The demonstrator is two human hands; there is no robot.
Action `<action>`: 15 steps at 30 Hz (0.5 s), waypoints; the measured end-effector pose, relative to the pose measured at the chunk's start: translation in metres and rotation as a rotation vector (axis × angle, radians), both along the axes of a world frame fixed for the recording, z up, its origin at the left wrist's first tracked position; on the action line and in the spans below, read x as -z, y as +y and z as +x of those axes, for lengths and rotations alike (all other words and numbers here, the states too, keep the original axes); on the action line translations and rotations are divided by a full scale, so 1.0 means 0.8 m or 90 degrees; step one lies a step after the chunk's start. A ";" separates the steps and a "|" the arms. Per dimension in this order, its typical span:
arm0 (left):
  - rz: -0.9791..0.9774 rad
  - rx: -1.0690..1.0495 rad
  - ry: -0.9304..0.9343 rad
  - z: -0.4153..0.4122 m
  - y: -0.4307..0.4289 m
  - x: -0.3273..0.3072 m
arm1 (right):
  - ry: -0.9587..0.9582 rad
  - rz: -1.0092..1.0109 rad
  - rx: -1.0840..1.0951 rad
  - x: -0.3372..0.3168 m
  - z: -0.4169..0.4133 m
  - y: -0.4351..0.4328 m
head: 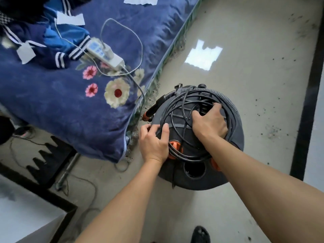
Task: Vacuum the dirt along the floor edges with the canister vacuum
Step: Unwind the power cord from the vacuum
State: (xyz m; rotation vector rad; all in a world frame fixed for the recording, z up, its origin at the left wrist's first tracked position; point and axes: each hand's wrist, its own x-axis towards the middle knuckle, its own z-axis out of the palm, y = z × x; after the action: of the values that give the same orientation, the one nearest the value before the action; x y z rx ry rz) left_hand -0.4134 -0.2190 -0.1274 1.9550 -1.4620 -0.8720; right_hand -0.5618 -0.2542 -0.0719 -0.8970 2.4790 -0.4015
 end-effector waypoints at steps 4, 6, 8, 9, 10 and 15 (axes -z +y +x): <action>0.007 0.010 -0.001 -0.030 -0.074 -0.003 | -0.005 -0.006 0.001 -0.003 -0.031 -0.072; 0.006 0.016 0.000 -0.046 -0.111 -0.004 | -0.013 -0.003 0.006 -0.006 -0.048 -0.107; 0.001 0.027 0.000 -0.063 -0.149 -0.004 | -0.019 -0.002 0.014 -0.006 -0.066 -0.141; 0.003 0.031 -0.002 -0.072 -0.168 -0.004 | -0.020 0.001 0.018 -0.006 -0.075 -0.158; 0.008 0.034 -0.005 -0.080 -0.186 -0.005 | -0.019 0.008 0.024 -0.007 -0.085 -0.174; 0.019 0.051 -0.006 -0.125 -0.273 -0.010 | -0.015 0.020 0.039 -0.009 -0.130 -0.253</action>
State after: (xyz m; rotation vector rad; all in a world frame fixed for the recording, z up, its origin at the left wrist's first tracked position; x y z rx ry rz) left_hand -0.5138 -0.4372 -0.1193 1.9359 -1.5510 -0.9246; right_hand -0.6660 -0.4562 -0.0646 -0.8014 2.4892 -0.3900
